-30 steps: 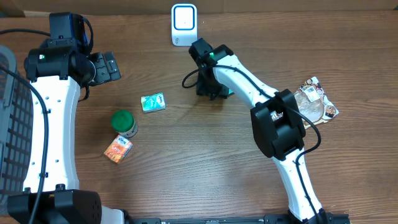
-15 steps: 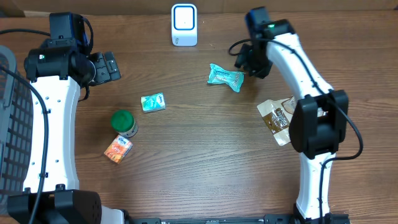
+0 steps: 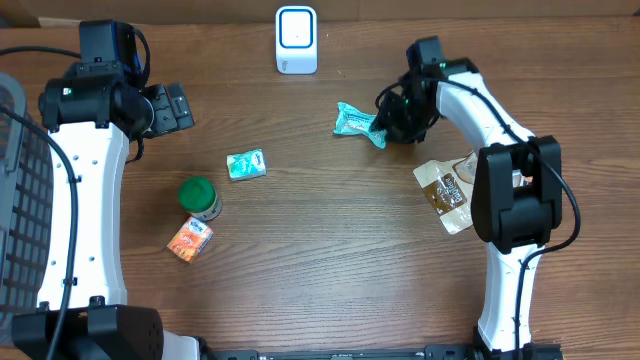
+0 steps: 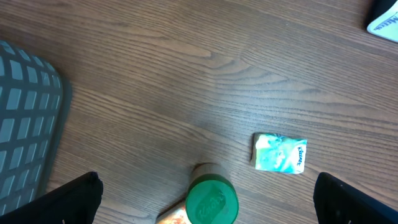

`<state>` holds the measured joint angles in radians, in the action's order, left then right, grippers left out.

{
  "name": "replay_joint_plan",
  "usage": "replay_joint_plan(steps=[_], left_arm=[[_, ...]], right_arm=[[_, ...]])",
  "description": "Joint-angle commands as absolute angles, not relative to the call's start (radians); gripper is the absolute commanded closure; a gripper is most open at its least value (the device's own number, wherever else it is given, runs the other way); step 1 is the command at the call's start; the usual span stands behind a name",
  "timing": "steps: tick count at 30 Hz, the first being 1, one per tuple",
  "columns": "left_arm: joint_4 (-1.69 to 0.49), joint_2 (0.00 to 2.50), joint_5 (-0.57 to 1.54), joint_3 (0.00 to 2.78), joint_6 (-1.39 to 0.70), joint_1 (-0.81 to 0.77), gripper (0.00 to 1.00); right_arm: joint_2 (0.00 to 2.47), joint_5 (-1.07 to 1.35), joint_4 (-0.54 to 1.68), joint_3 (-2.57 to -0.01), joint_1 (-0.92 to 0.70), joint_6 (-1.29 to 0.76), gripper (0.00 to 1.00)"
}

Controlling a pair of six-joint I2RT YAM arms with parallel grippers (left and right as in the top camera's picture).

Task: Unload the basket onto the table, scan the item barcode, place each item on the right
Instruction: 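Grasp the teal wipes pack with the right gripper and lift it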

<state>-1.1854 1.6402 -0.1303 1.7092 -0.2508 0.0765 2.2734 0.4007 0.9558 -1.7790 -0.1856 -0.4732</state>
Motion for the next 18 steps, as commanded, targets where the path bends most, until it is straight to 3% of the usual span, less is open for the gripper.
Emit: replay_joint_plan(steps=[1,11,15,18], left_arm=[[-1.185,1.628,-0.122,1.731,-0.232,0.076,0.00],[-1.185,1.628,-0.122,1.731,-0.232,0.076,0.00],[-1.185,1.628,-0.122,1.731,-0.232,0.076,0.00],[-1.185,1.628,-0.122,1.731,-0.232,0.076,0.00]], right_arm=[[2.258,0.428,0.908,-1.715,-0.178,-0.474,0.60],[2.261,0.429,0.788,-1.677,-0.169,-0.479,0.59],[2.259,0.532,0.774,-1.692,-0.151,-0.460,0.59],[2.238,0.543,0.802,-1.722,-0.141,-0.442,0.53]])
